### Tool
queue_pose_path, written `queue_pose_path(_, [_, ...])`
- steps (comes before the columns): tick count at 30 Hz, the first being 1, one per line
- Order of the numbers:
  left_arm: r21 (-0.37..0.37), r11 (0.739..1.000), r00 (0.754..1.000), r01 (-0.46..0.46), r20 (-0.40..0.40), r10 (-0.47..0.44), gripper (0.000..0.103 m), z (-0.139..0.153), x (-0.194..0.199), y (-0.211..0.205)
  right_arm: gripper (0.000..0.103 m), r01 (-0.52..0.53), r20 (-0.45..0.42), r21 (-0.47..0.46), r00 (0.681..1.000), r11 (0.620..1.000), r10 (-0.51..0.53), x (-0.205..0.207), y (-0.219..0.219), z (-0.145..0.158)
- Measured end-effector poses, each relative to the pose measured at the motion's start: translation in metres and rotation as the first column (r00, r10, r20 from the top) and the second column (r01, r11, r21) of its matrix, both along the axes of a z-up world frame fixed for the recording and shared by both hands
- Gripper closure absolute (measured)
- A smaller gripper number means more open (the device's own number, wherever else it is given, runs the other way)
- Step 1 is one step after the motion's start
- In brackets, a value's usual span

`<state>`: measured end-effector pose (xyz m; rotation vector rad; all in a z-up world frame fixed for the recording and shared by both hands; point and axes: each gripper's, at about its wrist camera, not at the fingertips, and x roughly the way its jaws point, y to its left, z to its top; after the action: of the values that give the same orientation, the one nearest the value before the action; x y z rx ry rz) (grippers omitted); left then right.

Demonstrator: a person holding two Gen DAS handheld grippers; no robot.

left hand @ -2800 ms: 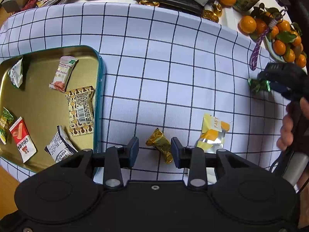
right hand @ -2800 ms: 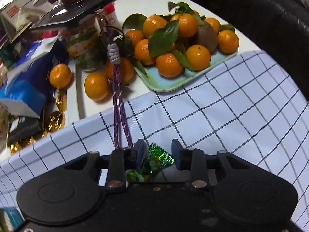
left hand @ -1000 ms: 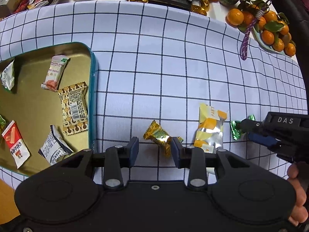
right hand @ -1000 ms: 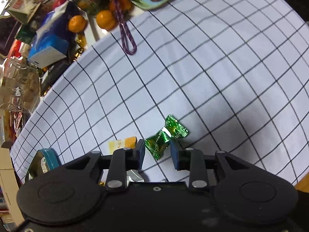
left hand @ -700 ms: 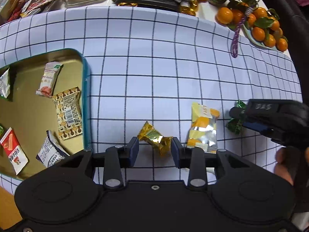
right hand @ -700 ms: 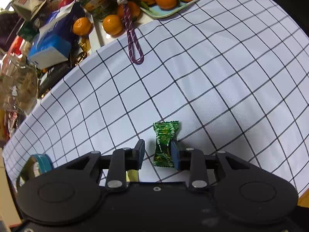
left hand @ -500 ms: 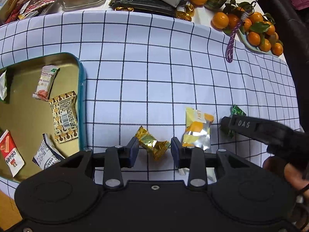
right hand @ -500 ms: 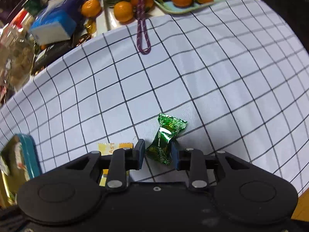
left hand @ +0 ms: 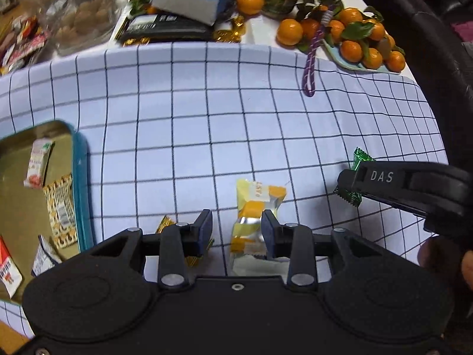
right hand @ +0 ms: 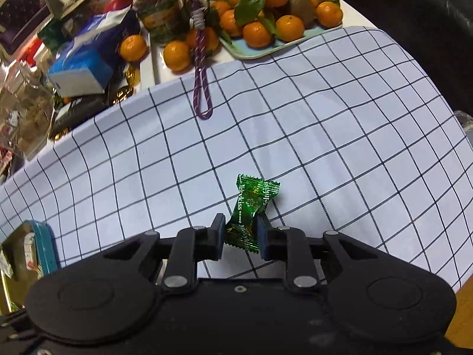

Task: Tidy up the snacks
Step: 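Lower the left tool onto the yellow-white PAST packet while the right tool holds the green candy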

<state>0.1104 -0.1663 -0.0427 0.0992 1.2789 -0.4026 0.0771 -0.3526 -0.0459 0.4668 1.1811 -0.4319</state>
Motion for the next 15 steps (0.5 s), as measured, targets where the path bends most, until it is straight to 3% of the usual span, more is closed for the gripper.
queue_pose_path(3, [0.025, 0.999, 0.999, 0.026, 0.027, -0.026, 0.058, -0.002, -0.004, -0.011, 0.079, 0.006, 0.013, 0.018, 1.000, 1.000, -0.006, -0.004, -0.003, 0.006])
queue_pose_path(15, [0.088, 0.995, 0.998, 0.057, 0.010, -0.058, 0.058, -0.026, -0.006, -0.035, 0.079, 0.035, 0.025, 0.056, 0.999, 0.998, -0.036, -0.012, -0.014, 0.010])
